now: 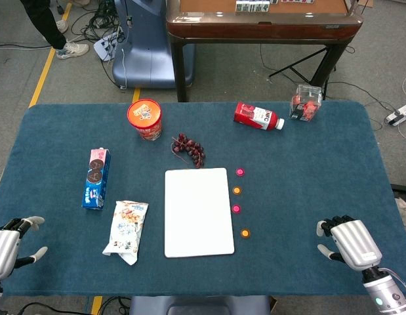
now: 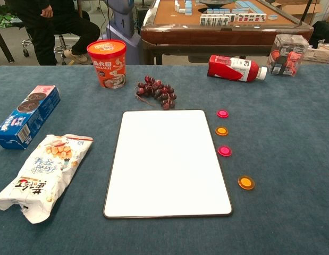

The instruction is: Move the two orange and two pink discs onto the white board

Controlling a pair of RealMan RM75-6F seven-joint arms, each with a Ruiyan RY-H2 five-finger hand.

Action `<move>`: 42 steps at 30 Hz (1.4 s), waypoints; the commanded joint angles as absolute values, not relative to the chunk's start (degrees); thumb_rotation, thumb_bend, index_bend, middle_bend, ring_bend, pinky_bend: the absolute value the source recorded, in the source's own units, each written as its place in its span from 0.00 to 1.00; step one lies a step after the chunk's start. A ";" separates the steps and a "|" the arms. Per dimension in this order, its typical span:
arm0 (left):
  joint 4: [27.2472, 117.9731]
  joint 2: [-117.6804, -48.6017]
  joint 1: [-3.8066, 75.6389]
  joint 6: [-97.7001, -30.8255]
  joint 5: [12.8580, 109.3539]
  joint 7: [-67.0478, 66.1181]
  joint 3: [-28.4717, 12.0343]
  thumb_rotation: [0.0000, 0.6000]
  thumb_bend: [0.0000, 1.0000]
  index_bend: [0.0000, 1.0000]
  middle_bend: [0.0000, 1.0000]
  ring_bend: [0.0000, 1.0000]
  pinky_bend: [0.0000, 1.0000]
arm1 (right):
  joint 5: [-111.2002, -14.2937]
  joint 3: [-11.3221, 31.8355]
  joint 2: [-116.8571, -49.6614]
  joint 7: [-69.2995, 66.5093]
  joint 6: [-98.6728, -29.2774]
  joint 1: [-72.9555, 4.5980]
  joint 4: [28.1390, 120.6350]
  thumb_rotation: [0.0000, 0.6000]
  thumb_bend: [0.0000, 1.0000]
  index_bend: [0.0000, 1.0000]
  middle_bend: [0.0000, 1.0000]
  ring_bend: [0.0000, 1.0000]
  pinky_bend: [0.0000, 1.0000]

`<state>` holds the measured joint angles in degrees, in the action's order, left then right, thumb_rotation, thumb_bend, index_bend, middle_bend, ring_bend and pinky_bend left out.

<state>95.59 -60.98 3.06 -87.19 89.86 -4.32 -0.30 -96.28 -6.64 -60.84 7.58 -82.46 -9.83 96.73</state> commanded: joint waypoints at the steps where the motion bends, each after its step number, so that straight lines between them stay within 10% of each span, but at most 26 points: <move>1: 95.70 -60.93 2.93 -87.46 89.92 -4.45 -0.30 1.00 0.07 0.42 0.47 0.38 0.56 | -96.83 -6.56 -60.79 7.54 -82.46 -9.70 96.75 1.00 0.16 0.54 0.57 0.50 0.51; 13: 96.07 -60.09 2.32 -88.73 89.86 -3.47 -0.46 1.00 0.07 0.42 0.47 0.38 0.56 | -95.90 -5.58 -61.66 15.70 -73.67 -13.02 101.28 1.00 0.16 0.54 0.57 0.51 0.63; 22: 96.08 -59.26 2.13 -89.38 89.92 -1.60 -0.73 1.00 0.07 0.42 0.47 0.38 0.56 | -88.24 -1.84 -65.28 33.24 -61.89 -19.06 109.11 1.00 0.16 0.45 0.95 0.96 0.99; 42: 95.44 -58.35 1.98 -89.51 89.07 0.97 -1.25 1.00 0.07 0.42 0.47 0.38 0.56 | -64.29 2.31 -77.01 55.36 -55.40 -29.35 110.27 1.00 0.19 0.37 1.00 1.00 1.00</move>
<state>95.44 -58.36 1.97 -89.51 89.07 0.97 -1.25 -65.87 2.10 -75.85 54.12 -55.50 -28.22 110.69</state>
